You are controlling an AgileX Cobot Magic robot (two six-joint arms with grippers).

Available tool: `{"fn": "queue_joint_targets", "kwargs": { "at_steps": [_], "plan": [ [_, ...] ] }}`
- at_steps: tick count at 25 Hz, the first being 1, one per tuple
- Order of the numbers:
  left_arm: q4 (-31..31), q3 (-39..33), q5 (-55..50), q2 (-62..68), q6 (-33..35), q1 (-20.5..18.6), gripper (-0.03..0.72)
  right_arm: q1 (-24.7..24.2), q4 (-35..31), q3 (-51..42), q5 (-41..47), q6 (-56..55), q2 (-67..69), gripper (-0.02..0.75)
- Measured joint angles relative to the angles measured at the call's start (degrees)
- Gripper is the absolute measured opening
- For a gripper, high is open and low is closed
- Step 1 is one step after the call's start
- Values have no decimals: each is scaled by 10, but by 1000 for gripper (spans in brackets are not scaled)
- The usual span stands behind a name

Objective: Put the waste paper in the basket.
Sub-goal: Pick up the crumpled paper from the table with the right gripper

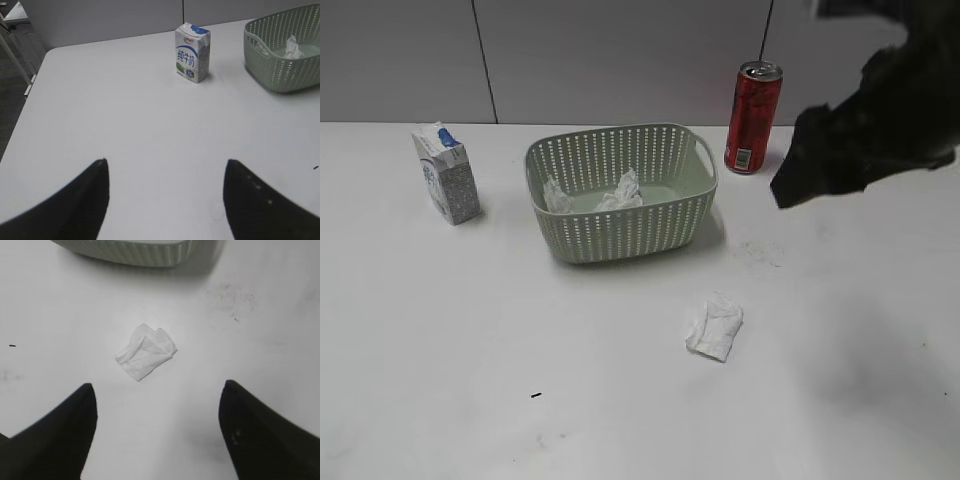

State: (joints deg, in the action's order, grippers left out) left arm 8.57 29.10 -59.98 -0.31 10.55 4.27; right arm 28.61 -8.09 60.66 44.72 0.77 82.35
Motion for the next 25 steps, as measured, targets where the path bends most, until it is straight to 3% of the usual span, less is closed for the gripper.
{"fn": "queue_joint_targets", "kwargs": {
  "at_steps": [5, 10, 16, 25],
  "plan": [
    [0, 0, 0, 0, 0, 0, 521, 52, 16, -48, -94, 34, 84, 572],
    [0, 0, 0, 0, 0, 0, 510, 110, 115, -48, -160, 49, 187, 572],
    [0, 0, 0, 0, 0, 0, 509, 112, 139, -50, -186, 48, 270, 572],
    [0, 0, 0, 0, 0, 0, 508, 112, 133, -50, -247, 47, 283, 566]
  ]
}}
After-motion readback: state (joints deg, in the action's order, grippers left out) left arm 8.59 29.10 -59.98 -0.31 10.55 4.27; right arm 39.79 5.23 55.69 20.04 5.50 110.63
